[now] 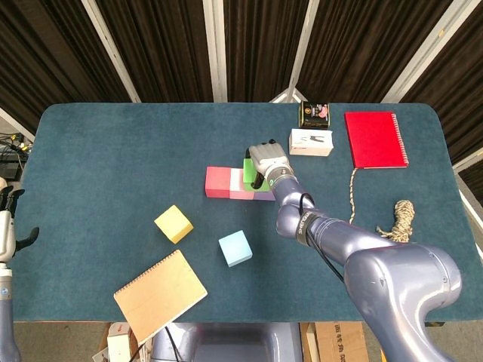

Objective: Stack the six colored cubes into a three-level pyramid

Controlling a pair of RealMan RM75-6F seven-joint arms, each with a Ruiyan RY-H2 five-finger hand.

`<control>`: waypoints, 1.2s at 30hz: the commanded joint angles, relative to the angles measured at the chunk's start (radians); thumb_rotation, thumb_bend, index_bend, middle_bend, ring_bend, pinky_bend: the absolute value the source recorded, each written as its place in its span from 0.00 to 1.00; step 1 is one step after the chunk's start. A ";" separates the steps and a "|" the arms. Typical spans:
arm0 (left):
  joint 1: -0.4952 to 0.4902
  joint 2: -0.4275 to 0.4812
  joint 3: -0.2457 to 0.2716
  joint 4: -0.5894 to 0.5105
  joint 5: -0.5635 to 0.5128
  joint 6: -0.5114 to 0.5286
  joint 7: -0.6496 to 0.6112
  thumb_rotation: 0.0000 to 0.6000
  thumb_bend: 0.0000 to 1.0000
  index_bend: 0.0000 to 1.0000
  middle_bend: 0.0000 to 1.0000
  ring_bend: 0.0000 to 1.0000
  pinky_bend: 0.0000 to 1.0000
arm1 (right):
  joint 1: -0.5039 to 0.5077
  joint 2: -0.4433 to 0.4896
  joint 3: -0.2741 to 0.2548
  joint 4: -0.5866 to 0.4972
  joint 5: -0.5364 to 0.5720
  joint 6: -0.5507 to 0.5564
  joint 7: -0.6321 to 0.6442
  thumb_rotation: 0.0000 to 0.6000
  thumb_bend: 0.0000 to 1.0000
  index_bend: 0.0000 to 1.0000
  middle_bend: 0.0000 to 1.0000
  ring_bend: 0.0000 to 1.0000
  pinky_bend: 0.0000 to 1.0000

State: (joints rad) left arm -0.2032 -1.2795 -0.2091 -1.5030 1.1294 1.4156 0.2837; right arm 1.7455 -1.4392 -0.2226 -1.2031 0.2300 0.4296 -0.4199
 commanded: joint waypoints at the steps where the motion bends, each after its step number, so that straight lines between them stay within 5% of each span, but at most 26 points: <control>1: 0.000 0.000 0.000 0.000 -0.001 -0.001 0.000 1.00 0.31 0.18 0.08 0.00 0.00 | 0.001 -0.001 0.001 0.002 0.001 0.000 0.002 1.00 0.34 0.31 0.27 0.13 0.00; 36: -0.005 -0.007 -0.001 0.012 -0.009 -0.009 0.006 1.00 0.31 0.18 0.08 0.00 0.00 | 0.012 -0.011 -0.023 0.018 -0.006 -0.034 0.029 1.00 0.34 0.22 0.18 0.06 0.00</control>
State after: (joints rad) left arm -0.2082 -1.2868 -0.2103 -1.4910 1.1200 1.4070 0.2892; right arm 1.7561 -1.4508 -0.2442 -1.1840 0.2251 0.3963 -0.3923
